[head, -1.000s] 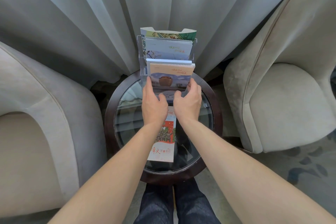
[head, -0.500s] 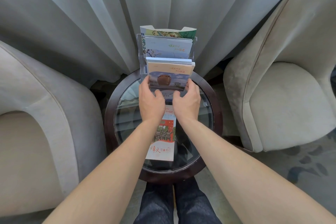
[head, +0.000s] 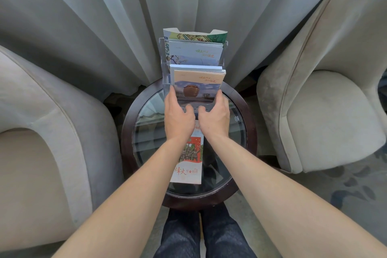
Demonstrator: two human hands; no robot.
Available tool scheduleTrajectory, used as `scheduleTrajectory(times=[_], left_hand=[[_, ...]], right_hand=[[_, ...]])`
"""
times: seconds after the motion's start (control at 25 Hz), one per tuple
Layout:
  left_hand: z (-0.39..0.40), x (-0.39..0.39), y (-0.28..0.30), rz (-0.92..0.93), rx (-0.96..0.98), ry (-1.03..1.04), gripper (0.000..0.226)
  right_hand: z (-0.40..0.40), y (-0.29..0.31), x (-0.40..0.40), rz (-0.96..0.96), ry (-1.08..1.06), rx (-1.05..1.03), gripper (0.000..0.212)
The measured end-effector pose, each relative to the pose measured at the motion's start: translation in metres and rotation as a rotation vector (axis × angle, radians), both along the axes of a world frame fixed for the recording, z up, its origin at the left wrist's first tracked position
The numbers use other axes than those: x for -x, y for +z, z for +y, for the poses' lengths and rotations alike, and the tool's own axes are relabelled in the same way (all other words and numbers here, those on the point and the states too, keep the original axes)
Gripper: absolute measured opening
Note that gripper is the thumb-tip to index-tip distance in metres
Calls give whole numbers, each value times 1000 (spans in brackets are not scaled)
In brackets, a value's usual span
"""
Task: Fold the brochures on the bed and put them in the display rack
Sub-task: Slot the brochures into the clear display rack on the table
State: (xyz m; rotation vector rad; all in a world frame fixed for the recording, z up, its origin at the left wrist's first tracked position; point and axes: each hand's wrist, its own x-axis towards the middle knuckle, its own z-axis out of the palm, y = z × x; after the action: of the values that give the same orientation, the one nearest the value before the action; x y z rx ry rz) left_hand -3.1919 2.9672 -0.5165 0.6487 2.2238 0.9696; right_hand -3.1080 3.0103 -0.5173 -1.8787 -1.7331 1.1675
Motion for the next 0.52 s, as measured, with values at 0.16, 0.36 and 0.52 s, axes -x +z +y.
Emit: scheduleTrajectory(times=[0.16, 0.36, 0.52], left_hand=[[0, 2, 3, -2, 5, -26, 73], [-6, 12, 1, -40, 34, -81, 74], [-12, 10, 3, 1, 60, -74, 64]], right_hand=[[-1, 5, 7, -30, 36, 25, 74], [2, 3, 3, -49, 65, 64, 68], [-5, 0, -8, -116, 118, 64, 60]])
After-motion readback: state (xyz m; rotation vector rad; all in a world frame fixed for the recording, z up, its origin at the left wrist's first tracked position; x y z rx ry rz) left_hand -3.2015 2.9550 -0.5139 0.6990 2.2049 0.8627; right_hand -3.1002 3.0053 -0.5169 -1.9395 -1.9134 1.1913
